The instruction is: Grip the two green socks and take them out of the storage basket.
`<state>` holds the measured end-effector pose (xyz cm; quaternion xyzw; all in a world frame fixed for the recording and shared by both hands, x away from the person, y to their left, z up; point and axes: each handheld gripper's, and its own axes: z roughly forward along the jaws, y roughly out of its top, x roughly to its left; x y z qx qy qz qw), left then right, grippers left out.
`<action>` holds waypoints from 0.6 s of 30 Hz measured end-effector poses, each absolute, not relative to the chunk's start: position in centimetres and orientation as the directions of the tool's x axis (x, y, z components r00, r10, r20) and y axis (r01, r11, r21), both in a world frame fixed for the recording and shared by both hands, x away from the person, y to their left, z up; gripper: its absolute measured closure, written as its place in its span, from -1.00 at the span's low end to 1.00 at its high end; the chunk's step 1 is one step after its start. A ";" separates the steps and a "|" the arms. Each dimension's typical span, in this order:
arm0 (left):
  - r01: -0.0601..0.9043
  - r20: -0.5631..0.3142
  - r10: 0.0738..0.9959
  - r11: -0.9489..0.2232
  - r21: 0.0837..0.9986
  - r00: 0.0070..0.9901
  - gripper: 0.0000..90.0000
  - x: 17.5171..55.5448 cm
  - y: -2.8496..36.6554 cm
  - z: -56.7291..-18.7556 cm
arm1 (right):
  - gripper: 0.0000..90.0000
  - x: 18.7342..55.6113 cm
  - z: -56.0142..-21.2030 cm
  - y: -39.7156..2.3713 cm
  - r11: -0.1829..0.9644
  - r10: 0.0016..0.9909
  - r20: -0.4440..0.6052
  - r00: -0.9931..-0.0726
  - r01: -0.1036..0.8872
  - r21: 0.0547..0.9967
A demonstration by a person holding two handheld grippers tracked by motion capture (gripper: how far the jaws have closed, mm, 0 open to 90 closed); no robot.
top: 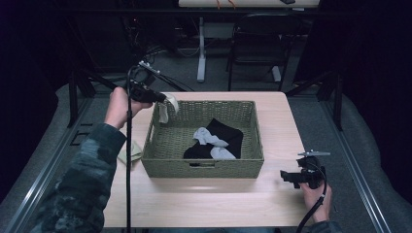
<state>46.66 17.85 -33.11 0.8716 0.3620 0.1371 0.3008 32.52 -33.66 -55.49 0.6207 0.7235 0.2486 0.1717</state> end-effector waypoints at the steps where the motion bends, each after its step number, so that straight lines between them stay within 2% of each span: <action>1: 0.552 0.022 0.718 -0.554 0.623 0.695 0.93 46.6 18.3 -33.0 | -1.00 32.5 -55.5 -33.7 0.107 0.984 0.058 -0.170 0.815 0.570; 9: 0.589 0.017 0.767 -0.505 0.631 0.641 0.93 45.8 22.4 -32.5 | -1.00 32.5 -55.5 -33.7 0.107 0.983 0.061 -0.171 0.815 0.569; 18: 0.655 -0.016 0.827 -0.434 0.619 0.563 0.93 45.1 27.1 -34.9 | -1.00 32.6 -55.6 -33.7 0.101 0.983 0.072 -0.171 0.818 0.566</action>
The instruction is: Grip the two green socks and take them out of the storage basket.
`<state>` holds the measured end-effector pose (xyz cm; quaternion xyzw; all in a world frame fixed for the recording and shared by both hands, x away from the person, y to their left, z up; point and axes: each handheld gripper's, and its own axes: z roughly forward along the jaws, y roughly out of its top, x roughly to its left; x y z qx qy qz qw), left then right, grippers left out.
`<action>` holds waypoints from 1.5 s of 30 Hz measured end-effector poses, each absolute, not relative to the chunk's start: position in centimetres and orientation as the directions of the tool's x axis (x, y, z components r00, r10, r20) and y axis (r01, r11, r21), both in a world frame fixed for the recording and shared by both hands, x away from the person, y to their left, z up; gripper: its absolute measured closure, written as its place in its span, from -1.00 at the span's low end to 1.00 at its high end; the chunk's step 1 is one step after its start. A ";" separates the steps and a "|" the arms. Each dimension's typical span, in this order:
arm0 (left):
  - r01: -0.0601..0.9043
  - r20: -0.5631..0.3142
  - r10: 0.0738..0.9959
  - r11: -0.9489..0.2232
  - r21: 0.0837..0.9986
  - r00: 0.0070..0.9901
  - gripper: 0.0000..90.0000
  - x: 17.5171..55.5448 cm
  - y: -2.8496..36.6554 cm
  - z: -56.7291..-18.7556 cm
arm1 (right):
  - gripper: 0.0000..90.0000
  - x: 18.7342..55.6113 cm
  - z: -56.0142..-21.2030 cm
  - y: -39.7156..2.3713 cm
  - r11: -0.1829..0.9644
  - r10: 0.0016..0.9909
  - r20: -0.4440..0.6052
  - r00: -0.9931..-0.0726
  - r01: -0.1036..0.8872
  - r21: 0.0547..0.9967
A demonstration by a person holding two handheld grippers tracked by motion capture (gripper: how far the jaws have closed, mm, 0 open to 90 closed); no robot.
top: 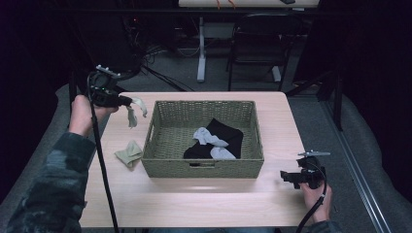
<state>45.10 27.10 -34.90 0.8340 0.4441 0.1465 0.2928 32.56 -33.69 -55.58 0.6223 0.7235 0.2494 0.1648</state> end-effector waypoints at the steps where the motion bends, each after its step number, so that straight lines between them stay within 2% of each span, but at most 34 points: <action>1: 0.660 -0.017 0.831 -0.428 0.618 0.556 0.93 45.0 27.5 -35.2 | -1.00 32.6 -55.6 -33.6 0.095 0.984 0.071 -0.165 0.817 0.569; 12: 0.722 -0.061 0.859 -0.387 0.574 0.509 0.93 44.9 29.7 -39.4 | -1.00 32.6 -55.7 -33.6 0.102 0.982 0.074 -0.172 0.822 0.560; 24: 0.784 -0.105 0.887 -0.337 0.522 0.451 0.92 45.4 30.3 -45.5 | -1.00 32.7 -55.7 -33.4 0.111 0.981 0.071 -0.180 0.824 0.556; 36: 0.836 -0.130 0.909 -0.298 0.461 0.397 0.91 46.3 30.5 -49.7 | -1.00 32.7 -55.8 -33.5 0.107 0.982 0.073 -0.177 0.823 0.558; 42: 0.858 -0.179 0.913 -0.259 0.443 0.367 0.83 46.4 31.0 -51.3 | -1.00 32.7 -55.7 -33.6 0.107 0.982 0.070 -0.175 0.822 0.560; 45: 0.865 -0.194 0.913 -0.246 0.437 0.358 0.70 46.4 31.2 -51.6 | -1.00 32.7 -55.8 -33.5 0.109 0.981 0.072 -0.179 0.822 0.560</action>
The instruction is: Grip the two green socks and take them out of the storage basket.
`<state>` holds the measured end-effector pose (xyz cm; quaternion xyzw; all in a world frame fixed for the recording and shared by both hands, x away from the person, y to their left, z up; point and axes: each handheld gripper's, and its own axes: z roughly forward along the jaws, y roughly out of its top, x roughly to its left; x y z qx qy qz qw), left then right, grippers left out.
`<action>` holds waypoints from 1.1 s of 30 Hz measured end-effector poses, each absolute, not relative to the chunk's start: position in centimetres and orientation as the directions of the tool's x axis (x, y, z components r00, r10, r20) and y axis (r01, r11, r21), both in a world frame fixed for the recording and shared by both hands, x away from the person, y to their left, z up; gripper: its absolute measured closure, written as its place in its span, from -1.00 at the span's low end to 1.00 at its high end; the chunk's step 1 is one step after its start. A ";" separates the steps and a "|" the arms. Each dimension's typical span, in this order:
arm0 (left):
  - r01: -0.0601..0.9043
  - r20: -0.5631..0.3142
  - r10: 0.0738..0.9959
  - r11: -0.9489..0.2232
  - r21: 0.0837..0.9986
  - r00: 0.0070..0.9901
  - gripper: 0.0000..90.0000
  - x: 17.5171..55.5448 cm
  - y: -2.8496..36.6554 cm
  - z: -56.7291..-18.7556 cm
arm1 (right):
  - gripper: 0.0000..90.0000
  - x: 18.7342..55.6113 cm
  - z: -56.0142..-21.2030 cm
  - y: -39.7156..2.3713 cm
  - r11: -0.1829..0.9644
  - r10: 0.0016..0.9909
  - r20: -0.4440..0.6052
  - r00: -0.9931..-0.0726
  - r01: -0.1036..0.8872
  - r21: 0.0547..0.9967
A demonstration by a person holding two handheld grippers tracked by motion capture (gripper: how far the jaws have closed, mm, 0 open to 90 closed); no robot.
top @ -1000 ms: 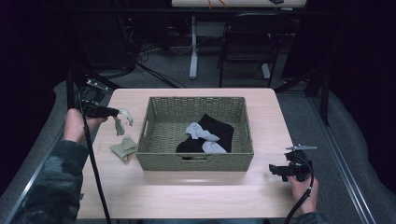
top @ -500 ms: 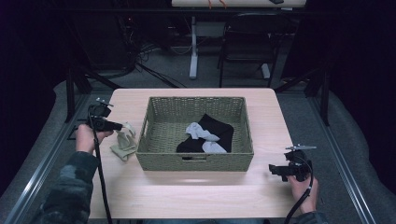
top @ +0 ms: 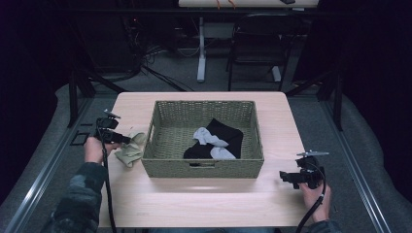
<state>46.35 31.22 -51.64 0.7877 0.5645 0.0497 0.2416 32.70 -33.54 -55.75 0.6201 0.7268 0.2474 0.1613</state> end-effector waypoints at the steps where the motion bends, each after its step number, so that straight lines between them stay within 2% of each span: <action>1: 0.866 -0.204 0.912 -0.239 0.439 0.356 0.59 46.3 31.4 -51.6 | -1.00 32.7 -55.8 -33.5 0.109 0.981 0.073 -0.179 0.822 0.559; 7: 0.856 -0.206 0.919 -0.206 0.474 0.335 -0.21 45.0 32.3 -50.4 | -1.00 32.7 -55.8 -33.5 0.109 0.981 0.072 -0.179 0.822 0.558; 10: 0.847 -0.193 0.925 -0.197 0.494 0.328 -0.39 43.9 32.6 -49.7 | -1.00 32.7 -55.7 -33.4 0.107 0.981 0.075 -0.179 0.822 0.560; 12: 0.835 -0.181 0.927 -0.196 0.513 0.329 -0.42 43.0 32.8 -49.3 | -1.00 32.7 -55.7 -33.5 0.108 0.981 0.075 -0.181 0.820 0.563; 17: 0.823 -0.133 0.936 -0.212 0.528 0.326 -0.66 40.4 32.7 -49.0 | -1.00 32.7 -55.8 -33.5 0.112 0.980 0.073 -0.183 0.824 0.555; 33: 0.824 -0.091 0.948 -0.215 0.524 0.305 -0.88 34.1 32.0 -51.0 | -1.00 32.7 -55.8 -33.3 0.120 0.979 0.070 -0.190 0.824 0.554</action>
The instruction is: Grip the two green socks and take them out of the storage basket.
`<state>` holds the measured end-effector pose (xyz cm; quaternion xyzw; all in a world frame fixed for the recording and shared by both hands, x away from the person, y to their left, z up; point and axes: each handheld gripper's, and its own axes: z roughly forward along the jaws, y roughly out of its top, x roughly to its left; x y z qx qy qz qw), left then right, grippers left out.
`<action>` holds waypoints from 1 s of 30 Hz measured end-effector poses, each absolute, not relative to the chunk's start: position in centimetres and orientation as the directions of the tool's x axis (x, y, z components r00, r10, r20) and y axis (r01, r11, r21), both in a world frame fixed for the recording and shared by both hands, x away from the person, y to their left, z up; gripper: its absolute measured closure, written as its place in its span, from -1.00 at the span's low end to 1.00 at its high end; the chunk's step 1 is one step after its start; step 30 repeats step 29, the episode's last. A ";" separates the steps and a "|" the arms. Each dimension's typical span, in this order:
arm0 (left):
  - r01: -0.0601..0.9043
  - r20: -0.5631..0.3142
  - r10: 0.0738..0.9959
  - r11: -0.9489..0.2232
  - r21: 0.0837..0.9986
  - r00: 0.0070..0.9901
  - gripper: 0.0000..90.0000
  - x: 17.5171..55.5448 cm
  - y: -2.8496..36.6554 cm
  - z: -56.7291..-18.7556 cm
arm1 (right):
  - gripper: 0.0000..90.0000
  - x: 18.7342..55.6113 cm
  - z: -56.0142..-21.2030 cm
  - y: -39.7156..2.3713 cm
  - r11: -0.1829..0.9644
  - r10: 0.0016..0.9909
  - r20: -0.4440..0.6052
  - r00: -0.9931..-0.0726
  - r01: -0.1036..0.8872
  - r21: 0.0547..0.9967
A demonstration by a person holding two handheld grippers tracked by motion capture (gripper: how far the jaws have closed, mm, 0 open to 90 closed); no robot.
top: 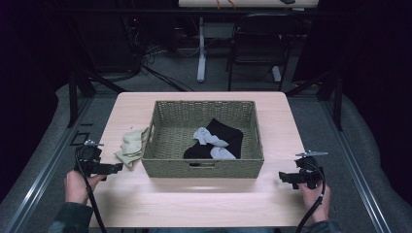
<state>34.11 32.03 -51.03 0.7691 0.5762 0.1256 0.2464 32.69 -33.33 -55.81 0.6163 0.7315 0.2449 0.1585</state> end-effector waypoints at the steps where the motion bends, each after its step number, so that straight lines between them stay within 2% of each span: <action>1: 0.825 -0.088 0.949 -0.216 0.522 0.304 -0.89 33.9 31.9 -51.2 | -1.00 32.7 -55.8 -33.3 0.121 0.979 0.070 -0.191 0.824 0.553; 7: 0.842 -0.067 0.946 -0.248 0.479 0.316 -1.00 32.4 30.5 -52.5 | -1.00 32.7 -55.8 -33.2 0.124 0.979 0.066 -0.191 0.823 0.554; 12: 0.844 -0.047 0.956 -0.232 0.484 0.290 -1.00 31.0 29.7 -54.1 | -1.00 32.7 -55.8 -33.2 0.126 0.979 0.067 -0.193 0.825 0.551; 15: 0.853 -0.024 0.952 -0.262 0.451 0.305 -1.00 30.7 29.6 -54.6 | -1.00 32.7 -55.8 -33.1 0.130 0.978 0.064 -0.197 0.826 0.549; 30: 0.854 -0.044 0.963 -0.214 0.474 0.265 -1.00 30.5 30.7 -54.5 | -1.00 33.2 -55.8 -32.7 0.154 0.974 0.055 -0.219 0.821 0.550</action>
